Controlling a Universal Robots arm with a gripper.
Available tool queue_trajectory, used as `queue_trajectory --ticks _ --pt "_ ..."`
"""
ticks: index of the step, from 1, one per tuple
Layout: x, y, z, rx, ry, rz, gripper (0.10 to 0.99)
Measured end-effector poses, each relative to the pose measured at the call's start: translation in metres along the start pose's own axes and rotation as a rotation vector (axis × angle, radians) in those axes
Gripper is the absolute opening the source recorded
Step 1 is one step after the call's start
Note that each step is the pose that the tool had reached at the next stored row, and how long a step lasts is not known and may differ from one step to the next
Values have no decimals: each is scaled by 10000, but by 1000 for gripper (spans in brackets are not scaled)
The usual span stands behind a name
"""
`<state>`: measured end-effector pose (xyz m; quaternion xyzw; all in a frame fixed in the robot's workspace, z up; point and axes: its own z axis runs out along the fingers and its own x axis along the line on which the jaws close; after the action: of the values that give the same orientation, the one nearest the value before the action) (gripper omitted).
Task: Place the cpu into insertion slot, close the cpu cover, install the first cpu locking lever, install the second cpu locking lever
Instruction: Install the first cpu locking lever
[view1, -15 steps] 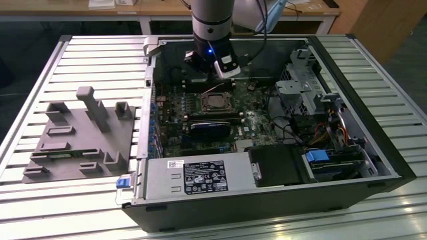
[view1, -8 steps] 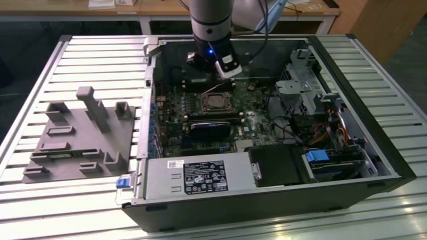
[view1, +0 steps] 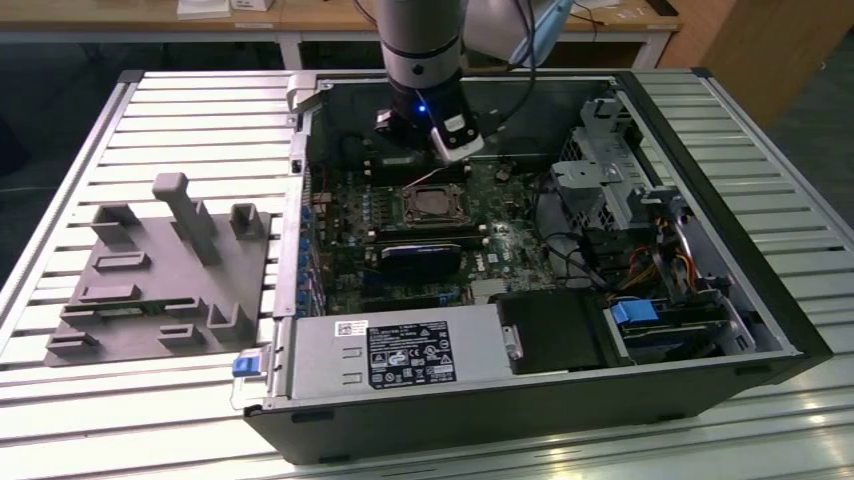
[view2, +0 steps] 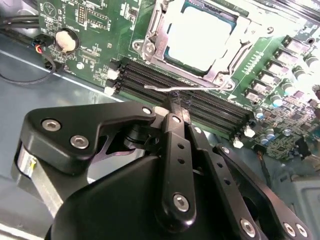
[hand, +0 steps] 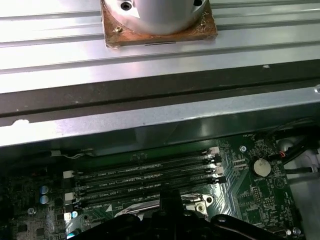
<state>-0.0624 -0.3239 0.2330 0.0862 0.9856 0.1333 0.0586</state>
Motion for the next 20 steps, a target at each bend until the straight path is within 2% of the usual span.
queue_trajectory --ticks 9,20 --pt "13 -30 121 41 -18 -8 106" --pt "25 10 168 62 -20 -13 106"
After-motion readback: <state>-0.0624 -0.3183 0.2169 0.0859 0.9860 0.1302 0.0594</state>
